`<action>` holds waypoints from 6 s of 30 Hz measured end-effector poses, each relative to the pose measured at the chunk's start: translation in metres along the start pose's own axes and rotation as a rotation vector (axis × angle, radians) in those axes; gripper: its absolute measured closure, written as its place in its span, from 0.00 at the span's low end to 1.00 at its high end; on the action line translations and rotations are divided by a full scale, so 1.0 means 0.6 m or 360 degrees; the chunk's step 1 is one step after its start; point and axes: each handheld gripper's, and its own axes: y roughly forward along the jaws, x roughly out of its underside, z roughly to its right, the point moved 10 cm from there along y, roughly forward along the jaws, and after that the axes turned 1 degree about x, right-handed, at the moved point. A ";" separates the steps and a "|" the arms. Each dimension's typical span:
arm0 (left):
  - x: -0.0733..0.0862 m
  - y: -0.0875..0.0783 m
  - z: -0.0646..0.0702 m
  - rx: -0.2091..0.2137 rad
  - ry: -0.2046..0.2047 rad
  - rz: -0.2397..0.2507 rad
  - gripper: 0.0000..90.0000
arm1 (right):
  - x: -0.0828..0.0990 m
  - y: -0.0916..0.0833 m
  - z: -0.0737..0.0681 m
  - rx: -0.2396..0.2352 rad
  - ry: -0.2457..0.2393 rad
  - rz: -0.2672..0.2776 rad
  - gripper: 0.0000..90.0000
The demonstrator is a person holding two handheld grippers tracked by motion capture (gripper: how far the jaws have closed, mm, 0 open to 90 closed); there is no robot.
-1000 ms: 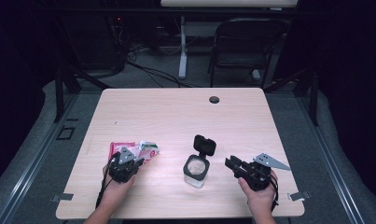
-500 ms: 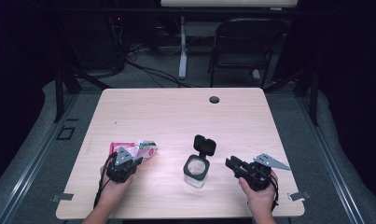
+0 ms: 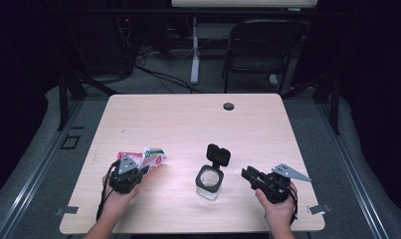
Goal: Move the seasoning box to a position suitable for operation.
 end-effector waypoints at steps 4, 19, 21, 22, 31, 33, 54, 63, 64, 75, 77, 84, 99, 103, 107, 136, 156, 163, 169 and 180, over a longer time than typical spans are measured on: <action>-0.006 -0.009 -0.007 -0.0015 0.0005 0.0012 1.00 | -0.003 -0.001 0.000 0.0000 0.0003 0.0017 0.76; -0.039 -0.050 -0.029 -0.0077 0.0033 0.0117 1.00 | -0.003 -0.001 -0.001 0.0003 -0.0015 0.0011 0.76; -0.048 -0.059 -0.032 -0.0090 0.0035 0.0143 1.00 | -0.005 -0.002 0.000 0.0004 -0.0011 0.0019 0.76; -0.052 -0.064 -0.034 -0.0094 0.0041 0.0151 1.00 | -0.005 -0.003 0.000 0.0003 -0.0013 0.0016 0.76; -0.088 -0.090 -0.040 -0.0122 0.0074 0.0227 1.00 | -0.008 -0.004 0.002 0.0010 -0.0011 0.0031 0.76; -0.094 -0.093 -0.040 -0.0128 0.0079 0.0236 1.00 | -0.009 -0.004 0.003 0.0009 -0.0007 0.0034 0.76; -0.151 -0.106 -0.001 -0.0028 0.0154 0.0306 1.00 | -0.017 -0.013 0.016 0.0040 0.0008 0.0064 0.76; -0.166 -0.081 0.047 0.0069 0.0214 0.0308 1.00 | -0.020 -0.014 0.015 0.0039 -0.0003 0.0075 0.76; -0.168 -0.079 0.052 0.0079 0.0223 0.0308 1.00 | -0.020 -0.014 0.014 0.0038 -0.0005 0.0073 0.76; -0.179 -0.063 0.090 0.0175 0.0257 0.0359 1.00 | -0.028 -0.021 0.007 0.0016 -0.0057 0.0093 0.76; -0.175 -0.062 0.093 0.0200 0.0244 0.0369 1.00 | -0.032 -0.024 0.005 0.0012 -0.0072 0.0113 0.75; -0.155 -0.069 0.092 0.0242 0.0210 0.0380 1.00 | -0.042 -0.024 -0.003 -0.0006 -0.0190 0.0137 0.70; -0.121 -0.076 0.089 0.0298 0.0110 0.0369 1.00 | -0.069 -0.039 -0.029 -0.0099 -0.0207 0.0151 0.67; -0.106 -0.074 0.095 0.0313 0.0112 0.0328 1.00 | -0.086 -0.044 -0.052 -0.0150 -0.0267 0.0161 0.66; -0.085 -0.070 0.096 0.0334 0.0096 0.0293 1.00 | -0.092 -0.036 -0.081 -0.0215 -0.0335 0.0151 0.62; -0.039 -0.065 0.093 0.0451 -0.0087 0.0279 1.00 | -0.050 0.052 -0.199 -0.0499 -0.0462 -0.0029 0.58; -0.038 -0.063 0.101 0.0472 -0.0075 0.0291 1.00 | -0.018 0.116 -0.264 -0.0598 -0.0531 -0.0194 0.57; -0.037 -0.063 0.102 0.0479 -0.0054 0.0276 1.00 | -0.005 0.130 -0.287 -0.0645 -0.0545 -0.0234 0.57; -0.037 -0.062 0.103 0.0486 -0.0053 0.0276 1.00 | 0.006 0.145 -0.298 -0.0645 -0.0574 -0.0275 0.59; -0.037 -0.062 0.104 0.0502 -0.0056 0.0286 1.00 | 0.025 0.170 -0.305 -0.0611 -0.0658 -0.0356 0.68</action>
